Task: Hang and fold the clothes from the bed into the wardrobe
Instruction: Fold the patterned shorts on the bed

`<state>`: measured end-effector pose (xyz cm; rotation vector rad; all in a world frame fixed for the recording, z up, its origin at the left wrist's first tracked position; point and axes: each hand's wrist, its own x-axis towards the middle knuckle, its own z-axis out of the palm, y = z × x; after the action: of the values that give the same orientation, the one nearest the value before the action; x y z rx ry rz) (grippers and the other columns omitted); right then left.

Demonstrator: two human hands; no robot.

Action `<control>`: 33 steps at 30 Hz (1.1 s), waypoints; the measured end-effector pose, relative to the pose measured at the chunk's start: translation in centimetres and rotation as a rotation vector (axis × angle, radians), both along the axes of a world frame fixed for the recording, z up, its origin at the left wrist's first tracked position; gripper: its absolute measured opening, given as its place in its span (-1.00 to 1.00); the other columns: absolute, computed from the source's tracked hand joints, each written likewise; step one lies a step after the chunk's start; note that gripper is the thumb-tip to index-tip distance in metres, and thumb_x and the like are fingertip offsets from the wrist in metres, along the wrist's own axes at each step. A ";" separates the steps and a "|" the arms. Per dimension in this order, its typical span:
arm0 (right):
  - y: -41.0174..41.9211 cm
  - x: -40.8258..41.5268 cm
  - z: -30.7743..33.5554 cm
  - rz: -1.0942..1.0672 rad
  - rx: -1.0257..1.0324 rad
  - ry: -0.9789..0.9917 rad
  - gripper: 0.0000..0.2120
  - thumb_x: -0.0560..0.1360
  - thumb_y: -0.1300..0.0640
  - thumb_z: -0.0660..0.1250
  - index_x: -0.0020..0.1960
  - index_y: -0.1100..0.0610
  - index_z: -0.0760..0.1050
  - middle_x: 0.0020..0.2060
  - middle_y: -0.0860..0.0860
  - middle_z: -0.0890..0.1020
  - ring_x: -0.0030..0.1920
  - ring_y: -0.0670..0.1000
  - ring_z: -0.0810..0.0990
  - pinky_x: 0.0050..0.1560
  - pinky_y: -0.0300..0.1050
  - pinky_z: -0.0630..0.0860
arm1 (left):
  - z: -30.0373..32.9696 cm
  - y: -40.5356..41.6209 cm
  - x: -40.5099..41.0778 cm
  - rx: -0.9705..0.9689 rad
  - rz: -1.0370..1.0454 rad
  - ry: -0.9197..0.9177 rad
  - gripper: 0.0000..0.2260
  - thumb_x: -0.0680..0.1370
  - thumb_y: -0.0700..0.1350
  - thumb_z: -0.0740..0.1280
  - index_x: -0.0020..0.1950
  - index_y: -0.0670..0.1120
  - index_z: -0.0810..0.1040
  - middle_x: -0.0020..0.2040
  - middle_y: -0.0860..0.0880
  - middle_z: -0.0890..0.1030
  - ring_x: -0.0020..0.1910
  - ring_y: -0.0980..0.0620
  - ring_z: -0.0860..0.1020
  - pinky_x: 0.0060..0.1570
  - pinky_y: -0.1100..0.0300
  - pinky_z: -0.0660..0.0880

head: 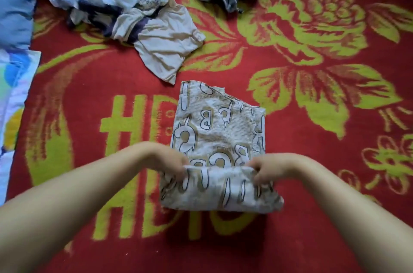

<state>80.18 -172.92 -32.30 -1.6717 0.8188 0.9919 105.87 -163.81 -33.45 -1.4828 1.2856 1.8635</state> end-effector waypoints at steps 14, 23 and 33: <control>7.8 1.3 -9.7 0.054 -0.929 -0.181 -0.41 0.61 -0.24 -0.11 0.50 -0.14 -0.34 0.51 -0.04 -0.35 0.44 0.07 -0.53 0.34 0.38 -0.47 | -9.9 5.5 -6.7 -0.858 0.115 -0.568 -0.43 0.58 0.31 -0.16 0.49 0.15 -0.31 0.49 0.06 -0.39 0.46 0.03 -0.39 0.38 -0.33 -0.22; 8.0 -1.4 -8.1 0.342 -0.816 -0.130 0.08 0.14 -0.24 0.56 0.53 -0.05 0.14 0.52 0.18 0.16 0.49 0.33 0.11 0.16 0.65 0.04 | -9.2 8.6 -4.4 -1.126 -0.287 -0.391 -0.18 0.36 0.21 0.37 0.53 -0.02 0.13 0.52 -0.20 0.17 0.51 -0.14 0.15 0.22 -0.46 0.25; 5.3 0.5 -2.4 0.248 -0.301 -0.022 -0.19 0.40 0.48 0.04 0.54 -0.11 0.11 0.53 0.05 0.15 0.51 0.21 0.10 0.41 0.16 0.24 | -4.3 6.5 -1.5 -0.762 -0.208 -0.239 -0.38 0.50 -0.33 0.12 0.50 0.12 0.24 0.19 -0.11 0.55 0.13 -0.11 0.49 0.04 0.09 0.42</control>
<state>80.67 -167.66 -34.73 -2.0778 0.7885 1.0546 104.42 -157.31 -37.78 -1.7559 2.0517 1.0514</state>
